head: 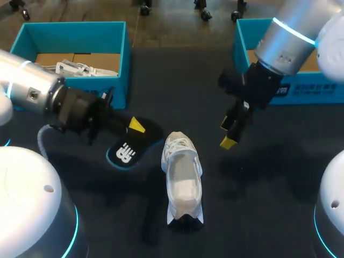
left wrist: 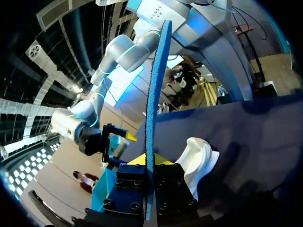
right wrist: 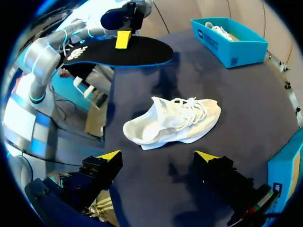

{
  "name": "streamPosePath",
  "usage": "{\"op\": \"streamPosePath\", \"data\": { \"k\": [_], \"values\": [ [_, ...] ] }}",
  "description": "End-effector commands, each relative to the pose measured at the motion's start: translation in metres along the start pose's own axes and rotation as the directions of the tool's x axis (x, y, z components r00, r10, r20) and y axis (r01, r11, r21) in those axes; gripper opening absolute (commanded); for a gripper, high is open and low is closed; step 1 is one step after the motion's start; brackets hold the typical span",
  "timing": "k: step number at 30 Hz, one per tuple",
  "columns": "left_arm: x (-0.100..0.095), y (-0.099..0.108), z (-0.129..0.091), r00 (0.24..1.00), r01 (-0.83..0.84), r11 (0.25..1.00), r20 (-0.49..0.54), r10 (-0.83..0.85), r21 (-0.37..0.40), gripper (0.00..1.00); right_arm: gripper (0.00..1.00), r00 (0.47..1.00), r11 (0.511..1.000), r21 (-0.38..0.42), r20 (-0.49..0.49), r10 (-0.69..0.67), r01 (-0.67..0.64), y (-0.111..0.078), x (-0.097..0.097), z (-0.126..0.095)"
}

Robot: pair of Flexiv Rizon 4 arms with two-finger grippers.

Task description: Take the shoe out of the shoebox, open the shoe tongue, remove and reinsert the insole, then place the shoe into the shoebox

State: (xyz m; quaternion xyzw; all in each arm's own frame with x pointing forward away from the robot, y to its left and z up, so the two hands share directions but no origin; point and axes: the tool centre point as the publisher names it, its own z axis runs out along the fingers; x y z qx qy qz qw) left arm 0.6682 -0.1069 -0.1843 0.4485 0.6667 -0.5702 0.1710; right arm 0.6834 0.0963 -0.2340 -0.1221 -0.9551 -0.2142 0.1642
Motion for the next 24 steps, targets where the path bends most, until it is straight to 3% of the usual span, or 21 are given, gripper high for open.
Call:
{"op": "streamPosePath", "data": {
  "k": [1, 4, 6, 9, 15, 16, 24],
  "values": [
    [0.001, -0.003, -0.001, 1.000, 0.000, 1.000, -0.001, 0.000, -0.005, 0.00, 1.00, 0.998, 1.000, -0.007, 0.067, 0.000, 0.000, -0.004, 0.007, -0.002],
    [0.001, -0.003, -0.001, 1.000, 0.000, 1.000, -0.001, 0.000, -0.005, 0.00, 1.00, 0.998, 1.000, -0.007, 0.067, 0.000, 0.000, -0.004, 0.007, -0.002],
    [0.008, -0.011, 0.011, 0.999, 0.045, 0.998, 0.013, -0.046, 0.041, 0.00, 1.00, 0.998, 1.000, -0.007, 0.067, 0.000, 0.000, -0.004, 0.007, -0.002],
    [0.014, -0.029, 0.019, 0.995, 0.096, 0.991, 0.017, -0.098, 0.095, 0.00, 1.00, 0.993, 0.996, 0.085, 0.107, -0.044, 0.035, -0.010, 0.000, 0.001],
    [0.032, -0.067, 0.037, 0.979, 0.191, 0.955, 0.025, -0.202, 0.228, 0.00, 1.00, 0.981, 0.985, 0.153, 0.164, -0.108, 0.083, -0.032, -0.013, 0.039],
    [0.032, -0.067, 0.037, 0.979, 0.191, 0.955, 0.025, -0.202, 0.228, 0.00, 1.00, 0.984, 0.984, 0.160, 0.144, -0.108, 0.085, -0.035, -0.016, 0.047],
    [0.032, -0.067, 0.037, 0.979, 0.191, 0.955, 0.025, -0.202, 0.228, 0.00, 1.00, 0.984, 0.984, 0.160, 0.144, -0.108, 0.085, -0.035, -0.016, 0.047]
  ]
}}
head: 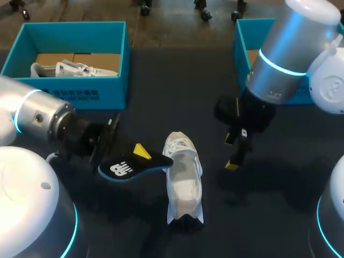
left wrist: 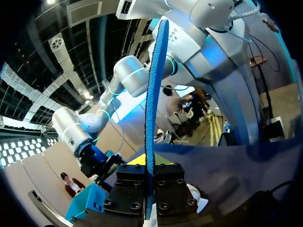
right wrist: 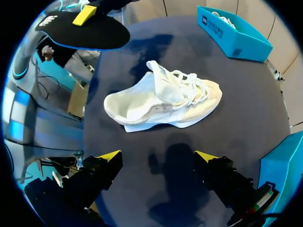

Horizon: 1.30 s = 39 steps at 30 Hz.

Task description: Take the shoe out of the shoebox, open the shoe tongue, remove and reinsert the insole, then place the shoe into the shoebox

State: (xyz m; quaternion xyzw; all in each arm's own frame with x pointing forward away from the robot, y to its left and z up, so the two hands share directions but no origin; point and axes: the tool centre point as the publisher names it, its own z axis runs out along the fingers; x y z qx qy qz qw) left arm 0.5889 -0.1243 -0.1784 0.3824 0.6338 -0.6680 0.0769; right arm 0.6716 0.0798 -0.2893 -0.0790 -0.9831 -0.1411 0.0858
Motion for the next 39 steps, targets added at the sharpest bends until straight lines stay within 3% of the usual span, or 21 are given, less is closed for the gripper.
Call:
{"op": "streamPosePath", "data": {
  "k": [1, 5, 11, 19, 21, 30, 39],
  "values": [
    [0.001, -0.002, 0.000, 1.000, 0.000, 1.000, 0.000, 0.000, -0.004, 0.00, 1.00, 1.000, 1.000, 0.007, -0.006, 0.001, -0.001, 0.004, -0.004, 0.004],
    [0.011, -0.003, 0.007, 1.000, 0.001, 1.000, 0.010, -0.001, 0.022, 0.00, 1.00, 1.000, 1.000, -0.013, 0.003, -0.023, 0.023, 0.006, 0.000, 0.003],
    [0.030, -0.014, 0.023, 1.000, -0.019, 0.998, 0.019, 0.018, 0.062, 0.00, 1.00, 0.998, 0.998, -0.031, 0.020, -0.058, 0.059, 0.010, 0.034, 0.024],
    [0.042, 0.001, 0.040, 0.999, -0.004, 0.997, 0.032, 0.002, 0.074, 0.00, 1.00, 0.996, 0.996, -0.034, 0.038, -0.084, 0.085, 0.018, 0.061, 0.047],
    [0.042, 0.001, 0.040, 0.999, -0.004, 0.997, 0.032, 0.002, 0.074, 0.00, 1.00, 0.993, 0.991, -0.076, 0.044, -0.110, 0.113, 0.021, 0.065, 0.056],
    [0.042, 0.001, 0.040, 0.999, -0.004, 0.997, 0.032, 0.002, 0.074, 0.00, 1.00, 0.993, 0.991, -0.076, 0.044, -0.110, 0.113, 0.021, 0.065, 0.056],
    [0.050, 0.009, 0.041, 0.996, -0.035, 0.997, 0.081, 0.029, 0.076, 0.00, 1.00, 0.987, 0.983, -0.085, 0.021, -0.159, 0.161, 0.026, 0.053, 0.086]
  ]
}}
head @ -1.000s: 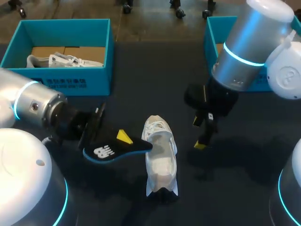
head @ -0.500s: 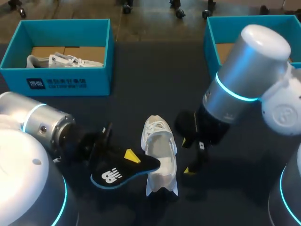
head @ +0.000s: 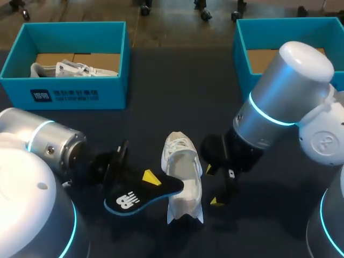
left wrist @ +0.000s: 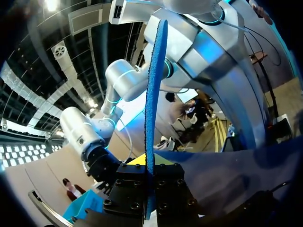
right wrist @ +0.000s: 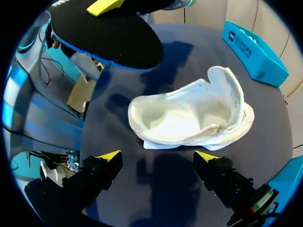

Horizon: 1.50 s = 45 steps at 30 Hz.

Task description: Take the shoe out of the shoebox, open the shoe tongue, remove and reinsert the insole, then place the shoe into the shoebox

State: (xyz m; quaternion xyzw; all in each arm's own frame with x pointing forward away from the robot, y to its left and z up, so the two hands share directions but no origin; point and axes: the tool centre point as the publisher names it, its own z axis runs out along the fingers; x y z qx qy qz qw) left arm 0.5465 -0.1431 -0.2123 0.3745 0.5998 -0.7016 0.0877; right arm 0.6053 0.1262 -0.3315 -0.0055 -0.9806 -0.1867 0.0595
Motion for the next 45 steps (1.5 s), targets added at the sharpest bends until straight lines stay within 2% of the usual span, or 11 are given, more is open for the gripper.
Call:
{"op": "streamPosePath", "data": {
  "k": [1, 9, 21, 45],
  "values": [
    [0.008, 0.005, 0.004, 1.000, -0.004, 1.000, 0.026, 0.004, 0.001, 0.00, 1.00, 1.000, 1.000, -0.013, -0.007, -0.004, 0.004, 0.001, -0.011, 0.026],
    [0.015, 0.008, 0.008, 0.999, 0.021, 1.000, 0.048, -0.022, 0.011, 0.00, 1.00, 1.000, 1.000, -0.015, -0.001, -0.013, 0.013, 0.001, -0.015, 0.030],
    [0.021, 0.016, 0.016, 0.996, 0.022, 1.000, 0.091, -0.023, 0.011, 0.00, 1.00, 1.000, 1.000, -0.008, 0.011, -0.012, 0.012, 0.003, -0.009, 0.033],
    [0.026, 0.045, 0.017, 0.983, 0.063, 0.998, 0.174, -0.059, -0.020, 0.00, 1.00, 0.999, 1.000, 0.003, 0.043, -0.012, 0.012, 0.009, -0.004, 0.033]
  ]
}}
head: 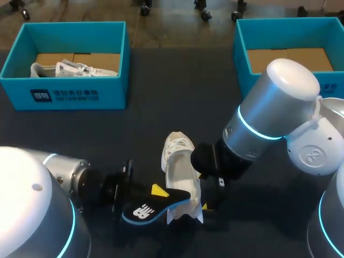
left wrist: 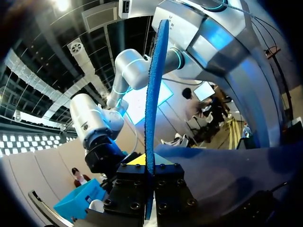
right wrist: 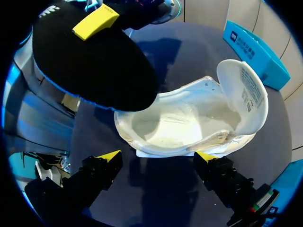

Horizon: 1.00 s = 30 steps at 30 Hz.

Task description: Take the shoe out of the shoebox, open the shoe tongue, remove and reinsert the insole, then place the shoe into the shoebox

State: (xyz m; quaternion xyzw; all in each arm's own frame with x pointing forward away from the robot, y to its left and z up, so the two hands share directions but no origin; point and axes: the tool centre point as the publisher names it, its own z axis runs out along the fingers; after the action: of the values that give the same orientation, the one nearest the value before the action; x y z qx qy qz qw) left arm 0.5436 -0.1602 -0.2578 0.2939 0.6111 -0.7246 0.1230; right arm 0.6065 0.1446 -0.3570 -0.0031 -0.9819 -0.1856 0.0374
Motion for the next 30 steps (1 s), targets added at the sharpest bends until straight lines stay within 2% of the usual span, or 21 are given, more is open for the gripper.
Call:
{"op": "streamPosePath", "data": {
  "k": [1, 13, 18, 25, 30],
  "values": [
    [0.000, 0.010, 0.000, 1.000, 0.006, 1.000, 0.007, -0.006, -0.004, 0.00, 1.00, 1.000, 1.000, 0.000, 0.001, 0.001, -0.001, 0.001, 0.000, 0.003],
    [-0.006, 0.034, -0.004, 0.998, 0.054, 0.998, 0.046, -0.053, -0.030, 0.00, 1.00, 1.000, 1.000, 0.000, 0.001, 0.001, -0.001, 0.001, 0.000, 0.003],
    [-0.006, 0.037, -0.002, 0.997, 0.059, 0.998, 0.047, -0.057, -0.039, 0.00, 1.00, 1.000, 1.000, 0.000, 0.001, 0.001, -0.001, 0.001, 0.000, 0.003],
    [-0.006, 0.030, 0.008, 0.998, 0.054, 0.998, 0.038, -0.053, -0.015, 0.00, 1.00, 1.000, 1.000, 0.000, 0.001, 0.001, -0.001, 0.001, 0.000, 0.003],
    [-0.005, 0.036, 0.015, 0.997, 0.063, 0.998, 0.044, -0.062, -0.014, 0.00, 1.00, 1.000, 1.000, 0.000, 0.001, 0.001, -0.001, 0.001, 0.000, 0.003]
  ]
}}
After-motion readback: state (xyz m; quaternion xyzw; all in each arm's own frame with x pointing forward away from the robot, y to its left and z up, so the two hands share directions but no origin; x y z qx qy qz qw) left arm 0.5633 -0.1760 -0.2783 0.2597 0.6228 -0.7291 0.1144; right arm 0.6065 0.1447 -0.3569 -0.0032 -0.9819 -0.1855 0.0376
